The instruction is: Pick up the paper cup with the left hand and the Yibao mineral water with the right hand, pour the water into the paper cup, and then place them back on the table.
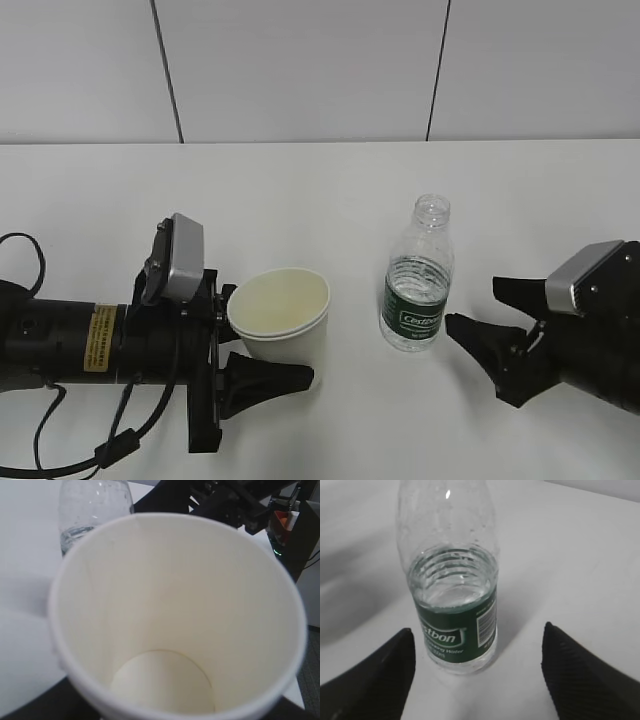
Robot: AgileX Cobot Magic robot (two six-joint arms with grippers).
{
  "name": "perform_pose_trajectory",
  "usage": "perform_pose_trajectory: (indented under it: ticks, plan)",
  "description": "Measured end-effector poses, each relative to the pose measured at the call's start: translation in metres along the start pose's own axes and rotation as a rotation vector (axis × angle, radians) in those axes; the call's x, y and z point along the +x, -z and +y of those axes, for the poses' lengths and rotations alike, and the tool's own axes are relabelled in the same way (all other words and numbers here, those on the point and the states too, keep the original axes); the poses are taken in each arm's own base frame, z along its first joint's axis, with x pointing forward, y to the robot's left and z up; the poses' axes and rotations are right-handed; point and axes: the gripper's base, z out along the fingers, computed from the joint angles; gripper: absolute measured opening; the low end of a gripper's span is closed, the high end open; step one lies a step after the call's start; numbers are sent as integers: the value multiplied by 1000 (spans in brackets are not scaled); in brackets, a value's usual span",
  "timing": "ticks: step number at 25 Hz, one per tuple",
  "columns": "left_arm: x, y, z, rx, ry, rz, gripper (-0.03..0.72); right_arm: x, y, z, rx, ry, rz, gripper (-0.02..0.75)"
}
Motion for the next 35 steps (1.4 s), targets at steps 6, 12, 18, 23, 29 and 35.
perform_pose_trajectory:
  ticks: [6,12,18,23,29,35]
  plan:
    - [0,0,0,0,0,0,424,2,-12,-4,-23,10,-1,577]
    - [0,0,0,0,0,0,424,4,-28,-4,-121,62,-9,577]
    - [0,0,0,0,0,0,424,10,-39,-10,-114,54,-2,577]
    - [0,0,0,0,0,0,424,12,-49,-10,-166,81,-6,577]
    - [0,0,0,0,0,0,424,14,-61,-14,-188,100,-16,577]
    - [0,0,0,0,0,0,424,11,-70,-15,-207,123,-35,577]
